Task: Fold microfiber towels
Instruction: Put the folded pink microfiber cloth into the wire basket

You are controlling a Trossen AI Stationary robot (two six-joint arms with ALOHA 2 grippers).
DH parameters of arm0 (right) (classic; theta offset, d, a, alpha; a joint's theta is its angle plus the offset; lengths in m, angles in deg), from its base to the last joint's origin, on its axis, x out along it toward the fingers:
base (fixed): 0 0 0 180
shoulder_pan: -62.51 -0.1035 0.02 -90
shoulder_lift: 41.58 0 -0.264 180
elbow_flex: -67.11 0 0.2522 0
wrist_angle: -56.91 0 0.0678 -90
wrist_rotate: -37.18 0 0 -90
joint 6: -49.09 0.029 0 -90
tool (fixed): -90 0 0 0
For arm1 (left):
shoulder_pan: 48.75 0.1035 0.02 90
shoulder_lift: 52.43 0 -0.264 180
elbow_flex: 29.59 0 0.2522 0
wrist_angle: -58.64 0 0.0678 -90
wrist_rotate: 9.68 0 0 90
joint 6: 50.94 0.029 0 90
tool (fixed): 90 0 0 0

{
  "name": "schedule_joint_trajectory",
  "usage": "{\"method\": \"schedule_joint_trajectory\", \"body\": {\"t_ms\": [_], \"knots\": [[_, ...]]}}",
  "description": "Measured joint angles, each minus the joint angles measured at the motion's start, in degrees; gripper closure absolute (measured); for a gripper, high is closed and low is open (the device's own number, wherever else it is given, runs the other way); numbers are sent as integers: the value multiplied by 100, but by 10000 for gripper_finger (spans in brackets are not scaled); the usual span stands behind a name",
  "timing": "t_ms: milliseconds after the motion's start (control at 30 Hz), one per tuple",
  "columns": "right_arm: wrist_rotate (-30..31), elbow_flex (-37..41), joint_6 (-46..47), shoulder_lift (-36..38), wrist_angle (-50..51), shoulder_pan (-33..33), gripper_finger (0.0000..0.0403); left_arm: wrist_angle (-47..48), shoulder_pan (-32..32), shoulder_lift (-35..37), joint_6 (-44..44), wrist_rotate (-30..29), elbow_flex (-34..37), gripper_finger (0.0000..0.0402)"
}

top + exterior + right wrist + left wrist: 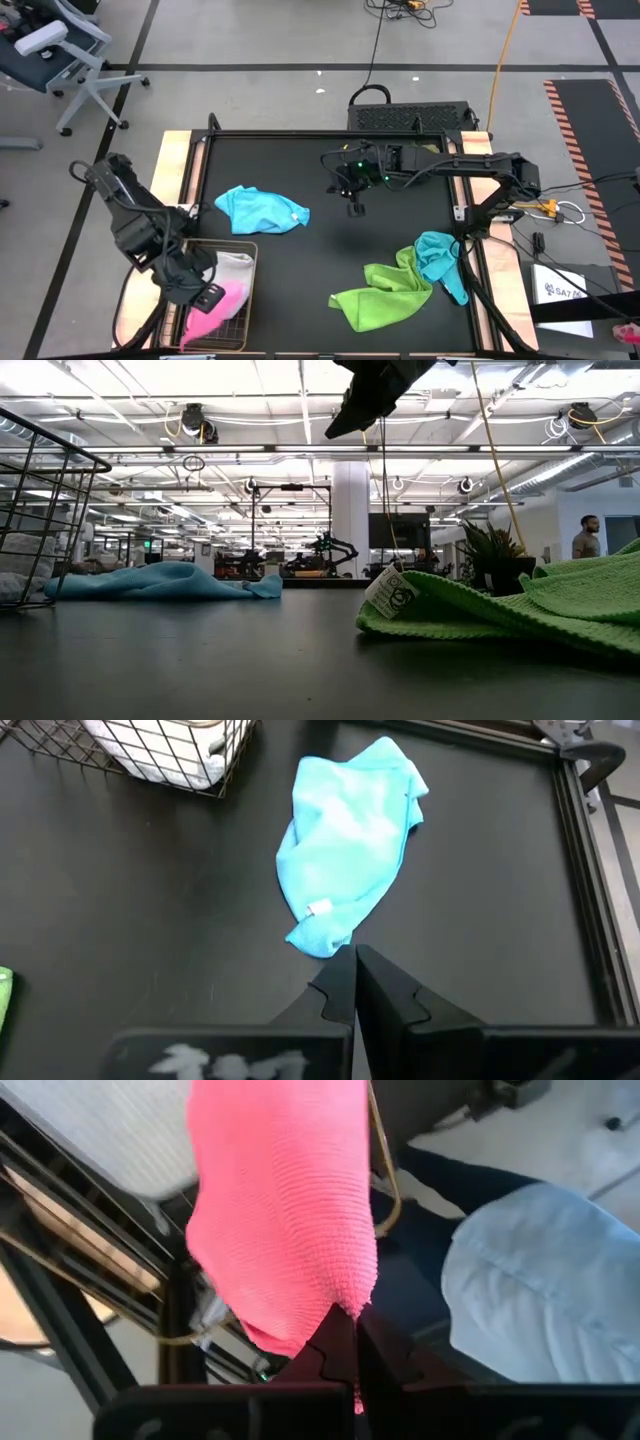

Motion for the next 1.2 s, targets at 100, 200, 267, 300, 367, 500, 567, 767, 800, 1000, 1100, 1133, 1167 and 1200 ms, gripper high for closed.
{"method": "schedule_joint_trajectory", "body": {"t_ms": [100, 200, 267, 300, 367, 500, 567, 767, 800, 1000, 1100, 1133, 1167, 1200], "knots": [[0, 0, 4, 0, -45, 0, 403, 26, 64, 9, 44, 68, 208, 401], [13, 0, 4, 0, -128, 0, 403, -296, 129, 2, 98, 246, 558, 401], [13, 0, 4, 0, -132, 4, 403, -812, 188, 2, 216, 434, 760, 401], [15, 0, 4, 0, -131, 4, 403, -1124, 215, 2, 254, 525, 848, 401], [17, 0, 4, 0, -132, 9, 403, -1650, 263, 0, 252, 650, 952, 401], [17, 0, 4, 0, -131, 59, 403, -1857, 324, 0, 65, 884, 860, 401], [7, 0, 4, 0, -131, 81, 403, -1802, 323, 0, 38, 933, 746, 401], [2, 0, 6, 0, -129, 96, 403, -1016, 296, 4, 137, 1014, 749, 401], [2, 0, 5, 0, -129, 96, 403, -1008, 304, 7, 235, 988, 796, 401], [2, 0, 7, 2, -128, 96, 403, -1105, 524, 3, 892, 791, 1303, 401], [11, 0, 7, 2, -128, 96, 403, -1261, 651, 2, 1180, 830, 1691, 401], [12, 0, 7, 2, -129, 96, 403, -1368, 685, 2, 1298, 850, 1811, 401], [13, 0, 5, 2, -127, 96, 403, -1468, 718, 2, 1425, 861, 1925, 401], [15, 0, 7, 2, -128, 95, 403, -1456, 748, 2, 1521, 852, 2021, 402]]}}
